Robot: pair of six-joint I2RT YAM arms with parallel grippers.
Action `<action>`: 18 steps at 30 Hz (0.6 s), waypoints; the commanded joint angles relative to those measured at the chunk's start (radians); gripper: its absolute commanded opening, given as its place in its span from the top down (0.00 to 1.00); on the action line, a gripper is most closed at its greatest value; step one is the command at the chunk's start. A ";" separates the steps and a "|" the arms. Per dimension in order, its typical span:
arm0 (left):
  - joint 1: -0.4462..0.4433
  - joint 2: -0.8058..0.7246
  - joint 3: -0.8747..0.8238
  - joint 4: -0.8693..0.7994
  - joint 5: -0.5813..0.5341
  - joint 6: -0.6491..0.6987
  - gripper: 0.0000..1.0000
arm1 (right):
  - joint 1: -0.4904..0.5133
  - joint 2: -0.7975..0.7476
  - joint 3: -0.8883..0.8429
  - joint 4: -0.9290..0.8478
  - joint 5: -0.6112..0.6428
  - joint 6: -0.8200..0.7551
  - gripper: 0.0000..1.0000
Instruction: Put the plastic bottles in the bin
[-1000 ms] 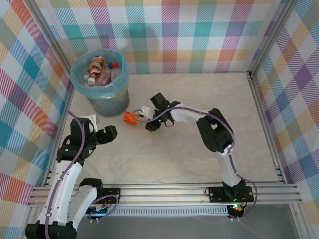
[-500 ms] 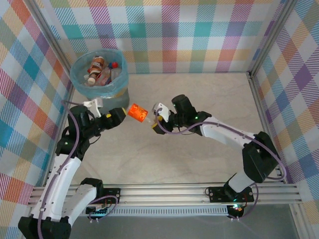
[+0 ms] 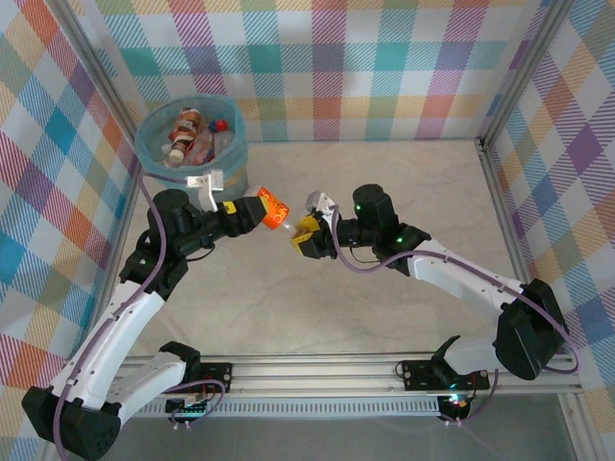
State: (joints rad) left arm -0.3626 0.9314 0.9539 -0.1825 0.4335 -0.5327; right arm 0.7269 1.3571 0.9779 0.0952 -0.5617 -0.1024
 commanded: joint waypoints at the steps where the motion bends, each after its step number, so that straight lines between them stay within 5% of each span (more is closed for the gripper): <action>1: -0.030 0.035 0.048 0.034 0.001 -0.009 0.28 | 0.010 -0.025 -0.022 0.087 -0.069 0.049 0.70; 3: -0.043 0.056 0.064 0.029 0.012 -0.013 0.38 | 0.012 -0.026 -0.026 0.090 -0.067 0.051 0.70; 12: -0.076 0.082 0.075 0.047 -0.028 -0.036 0.47 | 0.014 -0.033 -0.040 0.074 -0.058 0.030 0.66; 18: -0.078 0.053 0.074 0.034 -0.084 -0.040 0.52 | 0.015 -0.044 -0.053 0.082 -0.023 0.025 0.49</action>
State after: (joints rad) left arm -0.4232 1.0046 1.0000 -0.1776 0.3851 -0.5613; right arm 0.7280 1.3468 0.9363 0.1234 -0.5697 -0.0643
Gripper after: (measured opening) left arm 0.581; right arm 0.499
